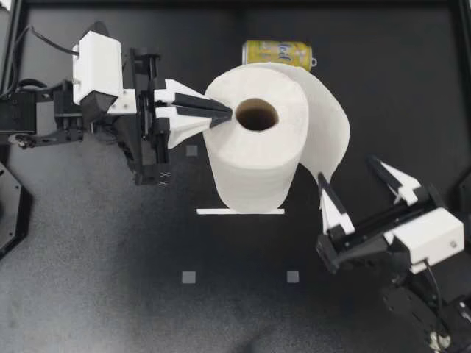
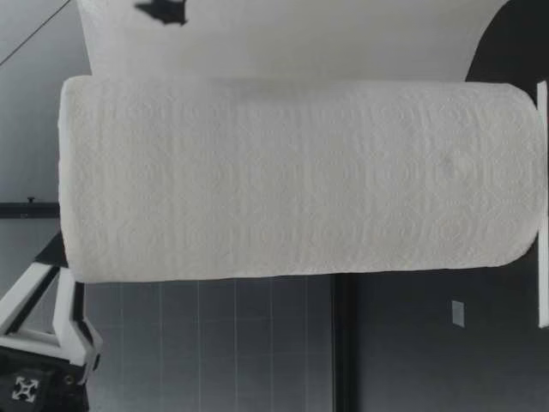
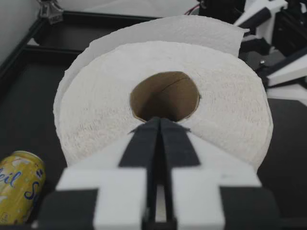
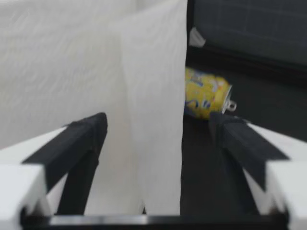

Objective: Pick up a piece of paper towel and place it on the spilled liquid.

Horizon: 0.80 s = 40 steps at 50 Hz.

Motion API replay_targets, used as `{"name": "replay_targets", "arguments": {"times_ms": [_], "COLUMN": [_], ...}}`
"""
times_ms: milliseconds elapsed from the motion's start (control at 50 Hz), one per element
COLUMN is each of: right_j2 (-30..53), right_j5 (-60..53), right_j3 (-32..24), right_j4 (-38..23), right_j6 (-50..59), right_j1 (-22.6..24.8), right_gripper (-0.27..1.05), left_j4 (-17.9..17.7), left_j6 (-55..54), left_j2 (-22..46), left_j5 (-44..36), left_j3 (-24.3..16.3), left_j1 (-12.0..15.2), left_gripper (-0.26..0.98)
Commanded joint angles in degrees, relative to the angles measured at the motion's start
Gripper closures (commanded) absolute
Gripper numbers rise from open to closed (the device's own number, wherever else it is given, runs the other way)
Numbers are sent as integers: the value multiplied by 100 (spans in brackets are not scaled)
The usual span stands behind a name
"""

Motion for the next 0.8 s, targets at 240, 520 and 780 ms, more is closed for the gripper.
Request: {"name": "replay_targets", "arguments": {"times_ms": [240, 520, 780], "right_j2": [-97, -132, -158], "right_j5": [-44, -483, -519], "right_j3": [0, 0, 26], "right_j4": [-229, -281, -352], "right_j6": [-26, -35, -44], "right_j1": [-615, -940, -940], "right_gripper": [-3, 15, 82], "left_j4": [9, -35, -44], "left_j6": [-9, -18, -26], "left_j2": [-18, -18, 18], "left_j5": [53, 62, 62], "left_j3": [-9, 44, 62], "left_j1": [26, 26, 26], "left_gripper": [61, 61, 61]}}
